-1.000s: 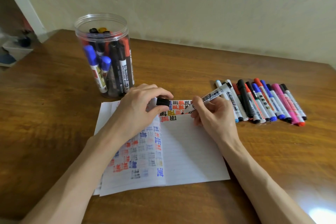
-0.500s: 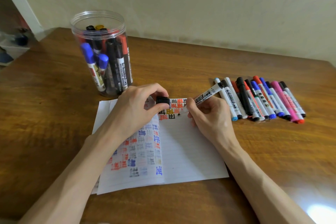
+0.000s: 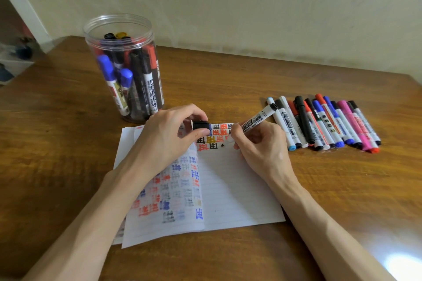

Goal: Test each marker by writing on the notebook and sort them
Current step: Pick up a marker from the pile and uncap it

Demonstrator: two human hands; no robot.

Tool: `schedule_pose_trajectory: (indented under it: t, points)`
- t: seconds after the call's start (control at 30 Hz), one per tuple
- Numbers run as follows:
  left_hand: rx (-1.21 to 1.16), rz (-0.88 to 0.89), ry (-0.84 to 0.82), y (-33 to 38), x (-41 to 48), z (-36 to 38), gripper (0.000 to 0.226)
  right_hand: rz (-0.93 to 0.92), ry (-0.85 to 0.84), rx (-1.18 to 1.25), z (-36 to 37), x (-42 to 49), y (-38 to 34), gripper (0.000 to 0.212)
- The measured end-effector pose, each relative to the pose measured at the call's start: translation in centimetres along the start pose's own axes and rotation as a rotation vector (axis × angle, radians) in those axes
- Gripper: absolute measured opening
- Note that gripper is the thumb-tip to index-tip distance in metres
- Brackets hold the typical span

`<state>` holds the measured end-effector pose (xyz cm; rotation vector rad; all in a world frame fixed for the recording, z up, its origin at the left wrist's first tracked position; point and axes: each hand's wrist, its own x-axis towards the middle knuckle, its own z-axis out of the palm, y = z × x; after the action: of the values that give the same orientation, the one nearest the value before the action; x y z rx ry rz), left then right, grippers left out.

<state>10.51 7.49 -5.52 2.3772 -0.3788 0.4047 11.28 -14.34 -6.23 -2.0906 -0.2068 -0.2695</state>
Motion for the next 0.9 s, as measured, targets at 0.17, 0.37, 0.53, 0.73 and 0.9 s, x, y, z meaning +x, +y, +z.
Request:
schedule_pose_trajectory:
  t: [0.17,0.37,0.53,0.73,0.9]
  points:
    - [-0.011,0.005,0.001,-0.07,-0.05,0.07,0.031,0.028,0.009,0.024,-0.14,0.24,0.32,0.033]
    - [-0.002,0.003,-0.009,0.04,-0.05,0.14,0.028,0.003,-0.054,0.054,-0.17,0.00,-0.06,0.030]
    - [0.005,-0.002,-0.008,0.08,-0.07,0.05,0.025,0.002,0.015,0.004,-0.09,-0.06,0.18,0.031]
    - [0.021,-0.010,-0.009,0.09,-0.13,0.14,0.026,0.026,0.050,0.028,-0.38,0.09,0.42,0.037]
    - [0.017,-0.010,-0.009,0.11,-0.08,0.14,0.027,0.032,-0.020,0.054,-0.30,0.29,0.30,0.040]
